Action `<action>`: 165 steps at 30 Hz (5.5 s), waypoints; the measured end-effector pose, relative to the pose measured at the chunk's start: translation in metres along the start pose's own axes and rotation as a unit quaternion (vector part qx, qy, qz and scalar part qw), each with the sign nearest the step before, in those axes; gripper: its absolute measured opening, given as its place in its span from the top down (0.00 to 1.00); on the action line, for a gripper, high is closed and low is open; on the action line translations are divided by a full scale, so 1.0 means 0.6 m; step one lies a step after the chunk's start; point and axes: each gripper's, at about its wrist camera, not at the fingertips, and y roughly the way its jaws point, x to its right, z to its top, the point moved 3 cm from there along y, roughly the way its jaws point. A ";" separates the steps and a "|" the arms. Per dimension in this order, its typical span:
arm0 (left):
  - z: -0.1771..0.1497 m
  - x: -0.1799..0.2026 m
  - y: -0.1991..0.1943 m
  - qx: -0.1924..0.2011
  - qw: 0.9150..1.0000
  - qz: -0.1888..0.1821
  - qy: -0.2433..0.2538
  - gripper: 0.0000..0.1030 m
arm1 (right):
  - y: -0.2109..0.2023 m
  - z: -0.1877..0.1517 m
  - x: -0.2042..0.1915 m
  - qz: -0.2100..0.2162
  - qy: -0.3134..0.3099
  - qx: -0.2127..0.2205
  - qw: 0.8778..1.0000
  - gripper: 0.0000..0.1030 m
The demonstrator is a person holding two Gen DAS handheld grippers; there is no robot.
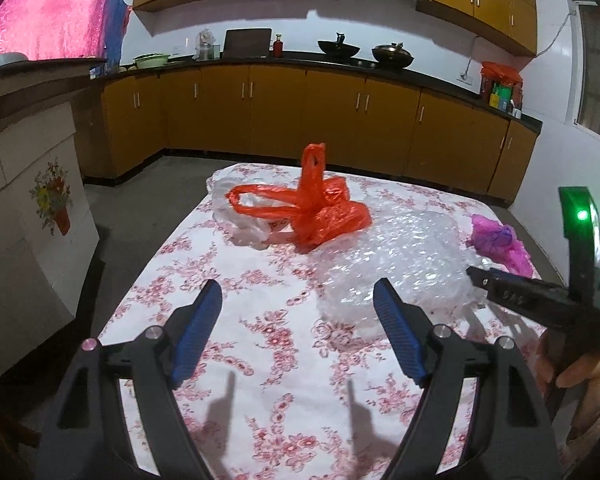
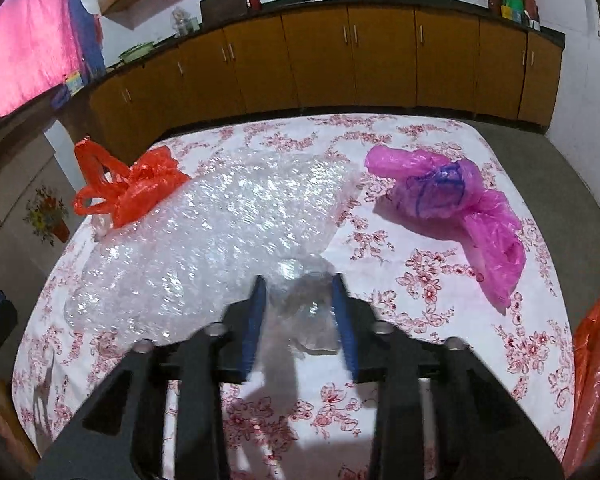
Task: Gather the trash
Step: 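Grasp the small clear plastic bag with the right tool, then carry the clear bag to the basket with the right tool while the left tool grasps bubble wrap, then open both tools over the basket to drop the bubble wrap and clear bag, then grasp the pink-purple bag with the right tool while the left tool grasps the red bag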
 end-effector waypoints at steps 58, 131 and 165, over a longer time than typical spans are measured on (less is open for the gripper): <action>0.012 0.261 -0.084 -0.044 0.982 -0.180 0.046 0.88 | -0.368 -0.101 0.194 -0.104 0.074 0.122 0.984 0.80; -0.113 0.546 -0.023 -0.107 0.948 -0.251 0.163 0.38 | -0.477 -0.191 0.429 -0.213 0.242 0.168 0.932 0.49; 0.039 0.070 0.085 -0.015 0.998 0.042 0.033 0.09 | 0.006 0.084 0.155 -0.071 -0.012 0.018 0.997 0.24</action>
